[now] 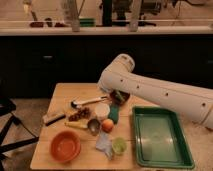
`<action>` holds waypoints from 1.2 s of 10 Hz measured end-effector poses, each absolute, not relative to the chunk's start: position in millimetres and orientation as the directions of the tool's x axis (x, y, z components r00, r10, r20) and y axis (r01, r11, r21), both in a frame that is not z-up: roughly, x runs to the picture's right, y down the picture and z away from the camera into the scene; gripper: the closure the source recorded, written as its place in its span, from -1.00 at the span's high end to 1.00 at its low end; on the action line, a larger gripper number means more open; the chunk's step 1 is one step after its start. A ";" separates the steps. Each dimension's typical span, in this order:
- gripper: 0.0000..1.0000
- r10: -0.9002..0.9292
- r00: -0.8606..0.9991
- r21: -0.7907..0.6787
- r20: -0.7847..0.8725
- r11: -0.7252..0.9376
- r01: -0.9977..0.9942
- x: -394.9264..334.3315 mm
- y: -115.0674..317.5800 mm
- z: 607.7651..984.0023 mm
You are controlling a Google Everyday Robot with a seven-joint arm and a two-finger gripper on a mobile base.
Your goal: Place brush in red bowl
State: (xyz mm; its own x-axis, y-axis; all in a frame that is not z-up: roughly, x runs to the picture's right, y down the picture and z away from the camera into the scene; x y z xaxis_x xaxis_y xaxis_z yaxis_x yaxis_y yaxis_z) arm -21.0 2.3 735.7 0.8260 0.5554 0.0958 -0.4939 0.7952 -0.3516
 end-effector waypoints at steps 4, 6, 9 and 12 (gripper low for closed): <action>0.21 0.425 0.893 -0.404 0.146 0.850 -0.338 -60.2 14.7 768.2; 0.55 0.393 0.906 -0.418 0.156 0.857 -0.300 -59.2 13.2 780.7; 0.60 0.340 0.923 -0.426 0.182 0.873 -0.237 -62.8 10.5 800.4; 0.60 0.320 0.921 -0.429 0.222 0.880 -0.202 -67.4 6.1 814.0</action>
State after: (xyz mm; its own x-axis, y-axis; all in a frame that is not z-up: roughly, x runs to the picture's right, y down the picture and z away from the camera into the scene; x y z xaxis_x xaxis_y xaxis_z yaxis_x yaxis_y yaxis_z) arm -67.4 6.1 814.0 0.9212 0.3196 0.2220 -0.2021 0.8804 -0.4290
